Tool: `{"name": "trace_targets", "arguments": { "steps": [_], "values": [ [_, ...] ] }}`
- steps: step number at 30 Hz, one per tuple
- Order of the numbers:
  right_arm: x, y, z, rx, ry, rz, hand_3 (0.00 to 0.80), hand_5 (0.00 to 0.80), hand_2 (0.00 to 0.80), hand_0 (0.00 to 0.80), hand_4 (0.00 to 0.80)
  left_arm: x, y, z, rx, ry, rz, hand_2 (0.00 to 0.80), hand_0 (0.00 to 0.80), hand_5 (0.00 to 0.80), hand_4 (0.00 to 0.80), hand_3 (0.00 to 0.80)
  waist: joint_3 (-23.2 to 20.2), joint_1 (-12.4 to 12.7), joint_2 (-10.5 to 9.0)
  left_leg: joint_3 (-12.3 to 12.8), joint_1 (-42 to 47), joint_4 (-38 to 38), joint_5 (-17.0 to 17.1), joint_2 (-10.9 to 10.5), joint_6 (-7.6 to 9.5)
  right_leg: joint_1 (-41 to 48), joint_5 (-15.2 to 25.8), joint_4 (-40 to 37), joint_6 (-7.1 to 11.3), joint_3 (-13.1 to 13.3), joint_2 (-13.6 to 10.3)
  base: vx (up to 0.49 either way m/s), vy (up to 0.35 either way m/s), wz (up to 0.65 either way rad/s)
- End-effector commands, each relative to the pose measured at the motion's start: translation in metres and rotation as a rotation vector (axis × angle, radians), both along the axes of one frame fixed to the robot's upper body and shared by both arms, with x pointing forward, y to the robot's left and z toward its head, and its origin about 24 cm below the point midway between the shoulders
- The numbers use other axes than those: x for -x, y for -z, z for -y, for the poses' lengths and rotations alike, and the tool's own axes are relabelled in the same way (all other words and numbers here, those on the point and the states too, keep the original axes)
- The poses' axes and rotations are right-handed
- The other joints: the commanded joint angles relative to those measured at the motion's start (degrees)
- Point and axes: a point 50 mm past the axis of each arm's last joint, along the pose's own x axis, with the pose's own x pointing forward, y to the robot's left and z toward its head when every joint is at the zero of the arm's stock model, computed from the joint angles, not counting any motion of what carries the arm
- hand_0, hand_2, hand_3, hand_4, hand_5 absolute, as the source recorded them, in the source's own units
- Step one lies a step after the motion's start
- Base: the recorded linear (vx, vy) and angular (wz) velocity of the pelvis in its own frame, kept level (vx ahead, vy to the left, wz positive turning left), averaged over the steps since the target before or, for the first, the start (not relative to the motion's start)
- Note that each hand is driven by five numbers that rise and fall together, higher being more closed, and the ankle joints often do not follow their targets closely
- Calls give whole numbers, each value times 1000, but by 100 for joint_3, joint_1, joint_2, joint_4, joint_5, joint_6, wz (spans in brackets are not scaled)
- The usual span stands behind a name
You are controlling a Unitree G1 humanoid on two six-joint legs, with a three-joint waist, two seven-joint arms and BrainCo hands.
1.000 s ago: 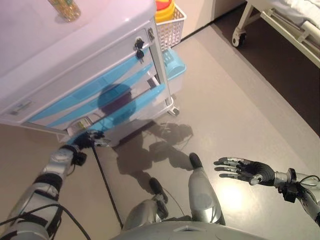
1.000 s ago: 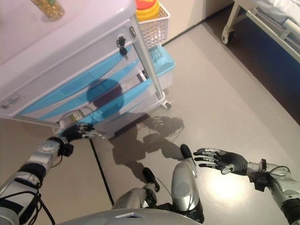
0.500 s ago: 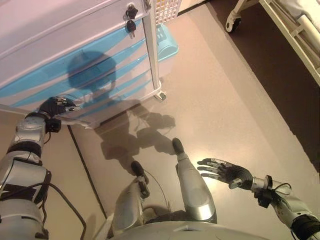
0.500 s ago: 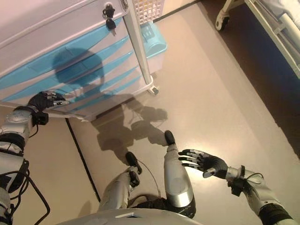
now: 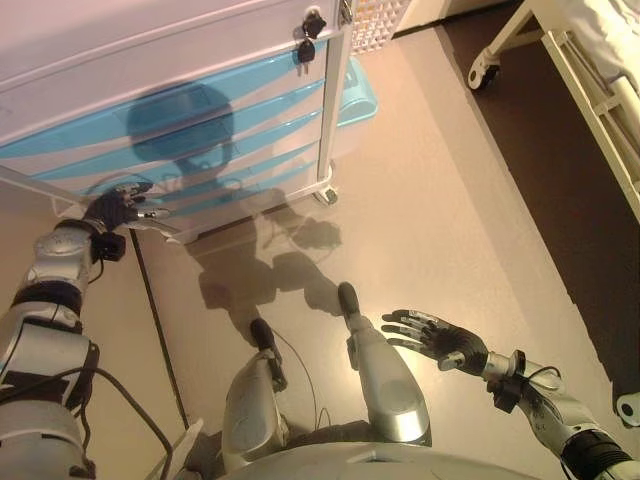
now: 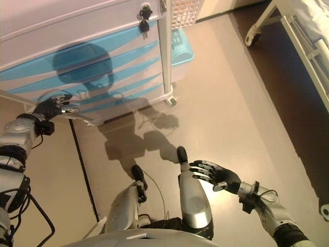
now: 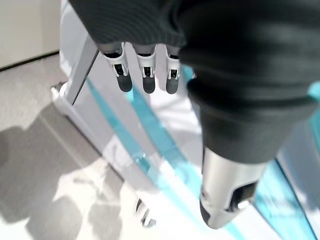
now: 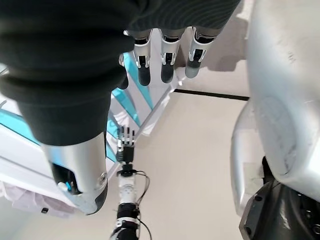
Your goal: Open the drawer and pick up the medicine
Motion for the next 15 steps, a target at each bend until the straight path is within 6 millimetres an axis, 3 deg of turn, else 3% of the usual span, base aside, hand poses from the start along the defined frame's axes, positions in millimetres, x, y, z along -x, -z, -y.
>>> {"name": "trace_targets", "arguments": {
  "steps": [1,5,7,15],
  "values": [
    [1,-2,-8,4,37,33,0,0,0,0,0,15,22,7,109,54,1,0,0,0,0,0,-637,213,-222,-84,-259,566,-575,-349,162,-47,-69,-15,655,51,-372,47,-39,0],
    [-2,3,0,77,150,4,0,0,0,0,0,39,68,32,250,110,-75,0,0,0,0,0,-872,346,-120,-184,-43,164,-363,-391,106,97,-104,-76,613,-123,-369,51,-42,11],
    [-1,10,4,139,206,-9,0,0,0,0,0,63,98,47,333,130,-127,0,0,0,0,0,-1018,437,-64,-254,101,-25,-269,-381,66,200,-118,-120,578,-273,-374,66,-36,11],
    [5,26,2,225,228,-83,0,0,0,0,0,125,160,84,567,131,-346,0,0,0,0,0,-1560,706,106,-435,402,-437,-60,-320,-36,532,-247,-174,456,-708,-358,63,-31,18]
  ]
}}
